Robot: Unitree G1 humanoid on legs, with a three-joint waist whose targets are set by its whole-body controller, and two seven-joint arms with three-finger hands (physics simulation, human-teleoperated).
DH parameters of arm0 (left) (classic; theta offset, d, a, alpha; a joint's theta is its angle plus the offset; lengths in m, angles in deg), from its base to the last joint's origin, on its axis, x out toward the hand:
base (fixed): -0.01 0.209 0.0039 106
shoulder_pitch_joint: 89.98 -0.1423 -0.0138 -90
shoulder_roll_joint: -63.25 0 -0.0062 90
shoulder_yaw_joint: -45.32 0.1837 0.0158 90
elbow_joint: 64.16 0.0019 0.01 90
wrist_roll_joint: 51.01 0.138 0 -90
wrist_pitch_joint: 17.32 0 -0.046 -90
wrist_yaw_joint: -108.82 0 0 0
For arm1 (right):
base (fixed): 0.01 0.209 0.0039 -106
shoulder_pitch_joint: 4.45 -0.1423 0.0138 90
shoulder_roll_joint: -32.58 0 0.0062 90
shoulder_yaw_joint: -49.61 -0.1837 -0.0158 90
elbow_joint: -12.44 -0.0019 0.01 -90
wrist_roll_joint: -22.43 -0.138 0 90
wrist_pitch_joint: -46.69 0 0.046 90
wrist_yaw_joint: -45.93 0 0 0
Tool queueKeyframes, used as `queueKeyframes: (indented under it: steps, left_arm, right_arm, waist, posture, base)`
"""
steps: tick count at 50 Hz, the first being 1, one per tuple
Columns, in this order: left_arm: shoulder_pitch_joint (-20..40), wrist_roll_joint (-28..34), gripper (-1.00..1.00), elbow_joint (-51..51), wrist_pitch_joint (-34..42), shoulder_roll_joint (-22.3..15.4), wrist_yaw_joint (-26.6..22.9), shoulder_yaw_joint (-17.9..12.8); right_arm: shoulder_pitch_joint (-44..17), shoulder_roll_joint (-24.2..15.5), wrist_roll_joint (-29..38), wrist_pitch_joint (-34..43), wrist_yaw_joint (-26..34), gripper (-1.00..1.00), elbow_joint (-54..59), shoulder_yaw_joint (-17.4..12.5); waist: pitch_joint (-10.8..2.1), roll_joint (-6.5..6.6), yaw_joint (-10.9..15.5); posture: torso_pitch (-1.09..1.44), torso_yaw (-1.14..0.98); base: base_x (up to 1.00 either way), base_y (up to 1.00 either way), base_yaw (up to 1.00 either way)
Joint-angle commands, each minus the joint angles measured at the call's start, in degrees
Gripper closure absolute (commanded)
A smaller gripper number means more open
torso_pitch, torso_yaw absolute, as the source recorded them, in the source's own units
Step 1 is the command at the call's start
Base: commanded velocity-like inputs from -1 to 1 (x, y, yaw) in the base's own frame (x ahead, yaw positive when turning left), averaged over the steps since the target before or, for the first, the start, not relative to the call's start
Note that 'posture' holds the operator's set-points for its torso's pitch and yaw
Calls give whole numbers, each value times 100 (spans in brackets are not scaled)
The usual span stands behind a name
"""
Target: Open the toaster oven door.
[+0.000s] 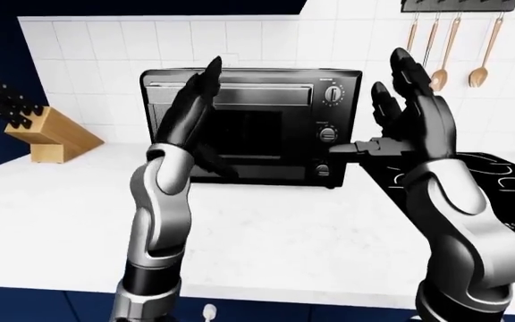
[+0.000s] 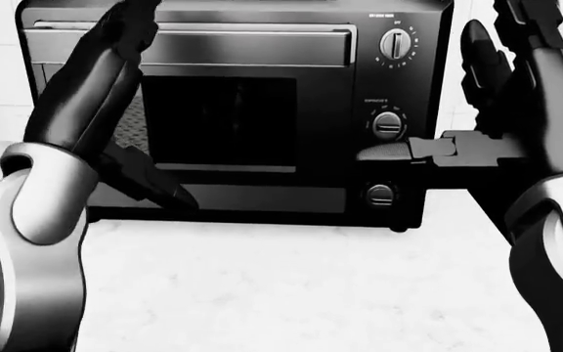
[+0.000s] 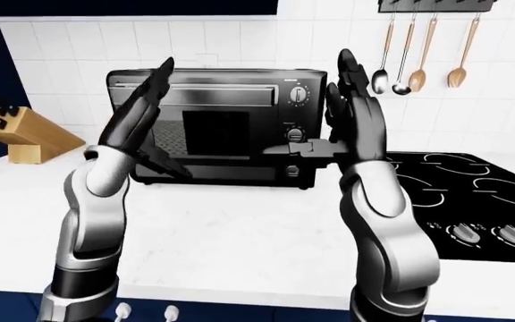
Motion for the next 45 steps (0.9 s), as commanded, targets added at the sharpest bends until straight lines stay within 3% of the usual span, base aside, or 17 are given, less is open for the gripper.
queueKeyframes:
  steps: [1,10,31,45]
  left_arm:
    - [215,234,-100,13,-381,-14,189,-81]
    - [227,1167,-100,589,-1275,-31,566,-7]
    - [531,1482,-100,1807,-1670,-6,800,-12]
    - [1096,1715,-100,2827,-1943,-146,1142,2]
  right_arm:
    - [-159,-40,-8,-125,-12,-100,-97,-34]
    - [-139,-18,7,-160,-22,-100,-93,-8]
    - [-136,-3,42,-280,-21,-100,5,9]
    - [-166,-9,30,-245,-33,-100,-6,10]
  waist:
    - [-8,-6,-1]
    - [-13,-14,-43]
    - [-26,4,-92]
    - [-26,0,-113]
  posture:
    - [-61,0]
    - [-61,0]
    - [-61,0]
    - [-61,0]
  base:
    - [0,0,0]
    - [0,0,0]
    - [0,0,0]
    - [0,0,0]
